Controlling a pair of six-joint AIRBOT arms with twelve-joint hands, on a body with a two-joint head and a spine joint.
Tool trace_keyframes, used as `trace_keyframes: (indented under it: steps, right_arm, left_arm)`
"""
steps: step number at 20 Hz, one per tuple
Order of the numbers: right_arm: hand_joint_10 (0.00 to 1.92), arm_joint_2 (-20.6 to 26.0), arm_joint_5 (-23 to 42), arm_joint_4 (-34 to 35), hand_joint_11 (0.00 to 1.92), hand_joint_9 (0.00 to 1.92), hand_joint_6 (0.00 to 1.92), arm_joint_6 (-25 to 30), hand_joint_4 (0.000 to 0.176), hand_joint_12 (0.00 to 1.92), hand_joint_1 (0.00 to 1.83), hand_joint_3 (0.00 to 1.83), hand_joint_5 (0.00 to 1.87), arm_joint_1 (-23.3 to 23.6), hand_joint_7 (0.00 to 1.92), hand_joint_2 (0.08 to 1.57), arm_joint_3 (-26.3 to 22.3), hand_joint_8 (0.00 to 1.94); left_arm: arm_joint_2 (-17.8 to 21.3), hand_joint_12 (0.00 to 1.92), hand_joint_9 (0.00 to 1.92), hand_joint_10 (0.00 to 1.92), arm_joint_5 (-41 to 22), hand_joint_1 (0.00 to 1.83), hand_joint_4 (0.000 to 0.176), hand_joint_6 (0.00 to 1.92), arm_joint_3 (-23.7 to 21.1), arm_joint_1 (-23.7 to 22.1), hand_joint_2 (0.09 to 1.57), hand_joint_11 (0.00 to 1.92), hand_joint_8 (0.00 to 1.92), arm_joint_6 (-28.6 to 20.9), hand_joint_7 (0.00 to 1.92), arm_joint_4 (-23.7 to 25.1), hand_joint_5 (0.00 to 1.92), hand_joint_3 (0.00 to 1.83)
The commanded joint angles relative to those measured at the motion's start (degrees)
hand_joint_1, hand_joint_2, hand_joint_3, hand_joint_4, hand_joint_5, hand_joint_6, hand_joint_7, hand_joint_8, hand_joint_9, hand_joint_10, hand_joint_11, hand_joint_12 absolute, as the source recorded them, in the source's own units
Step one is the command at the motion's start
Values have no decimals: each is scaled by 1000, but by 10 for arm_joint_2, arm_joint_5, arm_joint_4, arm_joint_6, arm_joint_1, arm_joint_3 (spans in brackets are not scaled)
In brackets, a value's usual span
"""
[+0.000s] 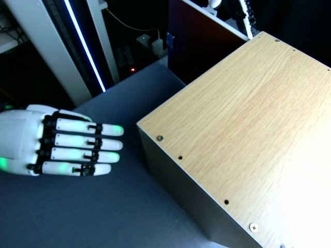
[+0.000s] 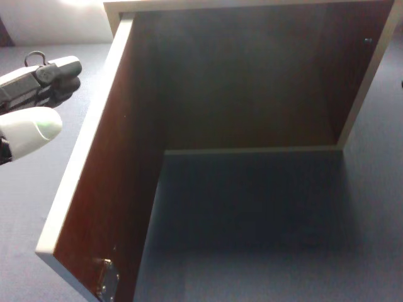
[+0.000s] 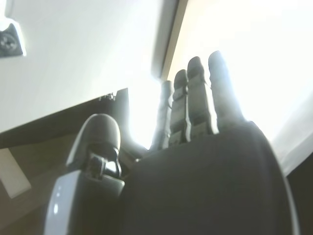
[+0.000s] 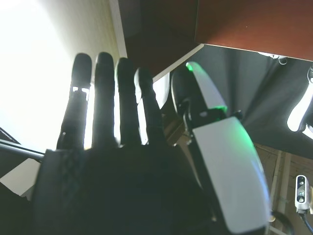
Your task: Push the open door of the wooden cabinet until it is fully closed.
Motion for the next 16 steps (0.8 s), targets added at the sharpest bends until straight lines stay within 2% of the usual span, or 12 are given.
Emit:
trace_keyframes:
  steps: [1, 7, 8, 9, 10, 11, 12, 13, 14, 16]
  right_arm:
    - [16, -1, 70, 15, 0, 321, 6, 5, 0, 712, 723, 10, 460, 2, 402, 1365, 3, 6]
    - [4, -1, 70, 15, 0, 354, 1, 5, 0, 741, 702, 0, 456, 2, 427, 1364, 3, 2]
    - [5, -1, 70, 15, 0, 366, 1, 5, 0, 765, 702, 0, 457, 2, 436, 1369, 3, 2]
    - [3, -1, 70, 15, 0, 365, 0, 5, 0, 763, 693, 2, 454, 2, 435, 1375, 3, 1]
    - [3, -1, 70, 15, 0, 367, 0, 5, 0, 763, 689, 2, 452, 2, 436, 1376, 3, 1]
    - [5, -1, 70, 15, 0, 372, 1, 5, 0, 763, 685, 0, 456, 2, 439, 1371, 4, 2]
    - [4, -1, 70, 15, 0, 373, 0, 5, 0, 773, 674, 0, 452, 3, 436, 1371, 4, 1]
    - [2, -1, 70, 15, 0, 371, 1, 5, 0, 776, 663, 0, 453, 3, 435, 1371, 4, 0]
    - [1, -1, 70, 15, 0, 360, 1, 5, 0, 750, 679, 0, 455, 3, 435, 1370, 4, 0]
    - [5, -1, 70, 15, 0, 374, 2, 5, 0, 759, 696, 0, 461, 3, 457, 1370, 4, 4]
  left_arm:
    - [-2, 92, 222, 4, -67, 148, 0, 0, 4, -7, 1459, 119, 1, -3, 240, -8, 160, 0]
    - [-4, 61, 192, 0, -62, 172, 0, 0, 4, -7, 1443, 142, 0, -3, 238, -3, 171, 0]
    - [-5, 70, 195, 3, -55, 169, 21, 0, 6, -8, 1440, 165, 0, -3, 236, -2, 159, 0]
    - [-6, 75, 198, 3, -51, 129, 26, 1, 7, -8, 1435, 181, 1, -3, 238, 0, 162, 0]
    - [-6, 75, 209, 7, -47, 122, 13, 2, 8, -9, 1440, 183, 0, -3, 238, 2, 163, 0]
    - [-6, 83, 205, 5, -44, 116, 23, 0, 8, -9, 1432, 204, 1, -3, 240, 5, 161, 0]
    - [-7, 79, 195, 1, -41, 114, 9, 6, 8, -10, 1432, 199, 0, -3, 236, 11, 174, 0]
    - [-8, 61, 167, 0, -36, 126, 12, 0, 10, -11, 1441, 163, 0, -3, 209, 18, 160, 0]
    - [-9, 43, 186, 5, -29, 205, 9, 4, 11, -13, 1458, 144, 3, -3, 219, 28, 174, 2]
    - [-11, 31, 211, 9, -17, 190, 9, 8, 13, -19, 1466, 148, 5, -3, 229, 46, 192, 1]
